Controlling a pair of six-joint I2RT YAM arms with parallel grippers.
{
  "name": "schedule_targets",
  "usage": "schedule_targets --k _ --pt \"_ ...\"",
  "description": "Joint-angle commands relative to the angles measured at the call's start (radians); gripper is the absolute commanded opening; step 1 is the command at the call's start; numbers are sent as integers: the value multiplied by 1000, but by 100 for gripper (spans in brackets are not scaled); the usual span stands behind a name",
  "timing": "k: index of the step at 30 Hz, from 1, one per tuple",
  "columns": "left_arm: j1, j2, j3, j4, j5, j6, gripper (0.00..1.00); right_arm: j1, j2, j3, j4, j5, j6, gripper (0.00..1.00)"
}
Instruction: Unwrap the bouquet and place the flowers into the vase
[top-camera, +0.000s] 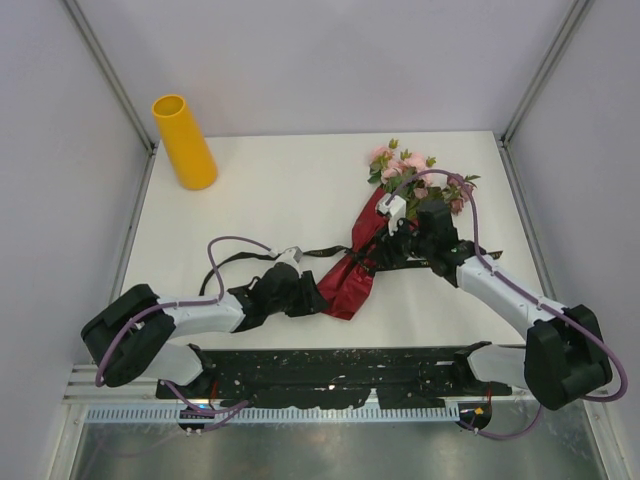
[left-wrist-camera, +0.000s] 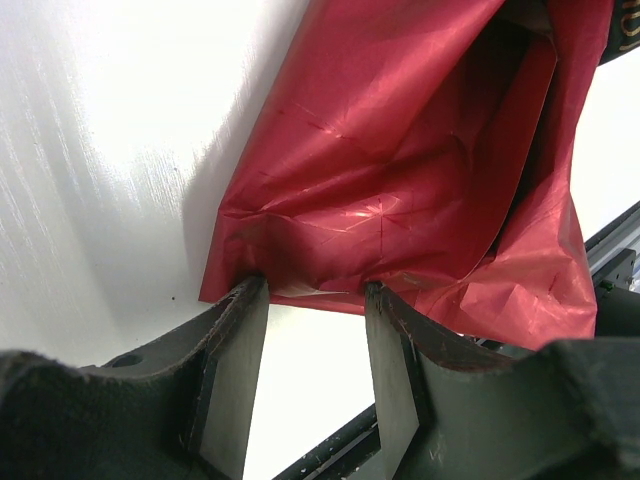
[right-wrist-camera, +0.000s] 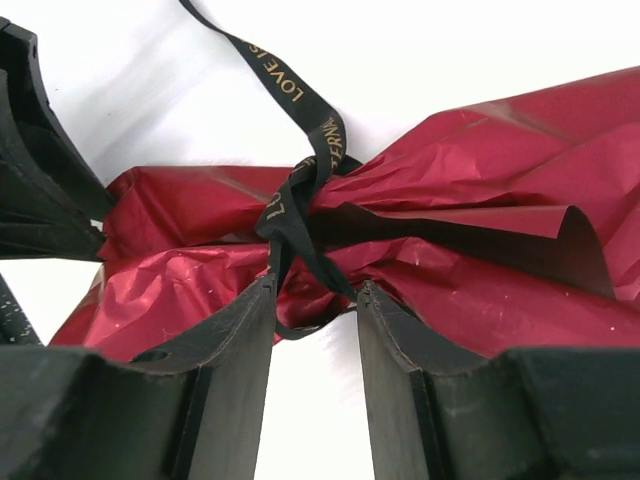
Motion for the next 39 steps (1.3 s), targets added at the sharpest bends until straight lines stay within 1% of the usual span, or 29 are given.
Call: schedule_targets --k 1,4,10,15,25,27,28,29,30,32,34,39 --pt "-16 65 -53 -221 -37 17 49 14 23 -1 84 34 -86 43" --pt "-16 60 -57 -222 -35 16 49 36 35 -9 90 81 -113 42" --pt "-16 62 -51 -225 -37 17 49 62 67 -6 87 106 -138 42" --pt "-18 52 -50 -228 -40 19 49 90 87 -1 78 138 -145 45" --pt "-18 56 -43 -233 -38 20 49 143 153 57 29 242 -165 44" --pt "-18 52 -43 -236 -39 20 49 148 153 65 29 258 -167 37" --pt "-18 54 -43 -238 -40 20 49 151 147 65 36 262 -165 27" --pt "-16 57 -42 -241 -43 23 49 151 141 65 41 282 -159 21" --pt "-18 59 -42 -244 -45 22 49 153 123 60 58 291 -155 12" --pt "-18 68 -39 -261 -55 19 49 153 78 54 78 320 -142 5" --pt "-18 82 -34 -274 -63 17 49 151 32 59 84 406 -110 5" --pt "-18 112 -43 -261 -63 10 48 146 -6 119 21 563 -87 5"
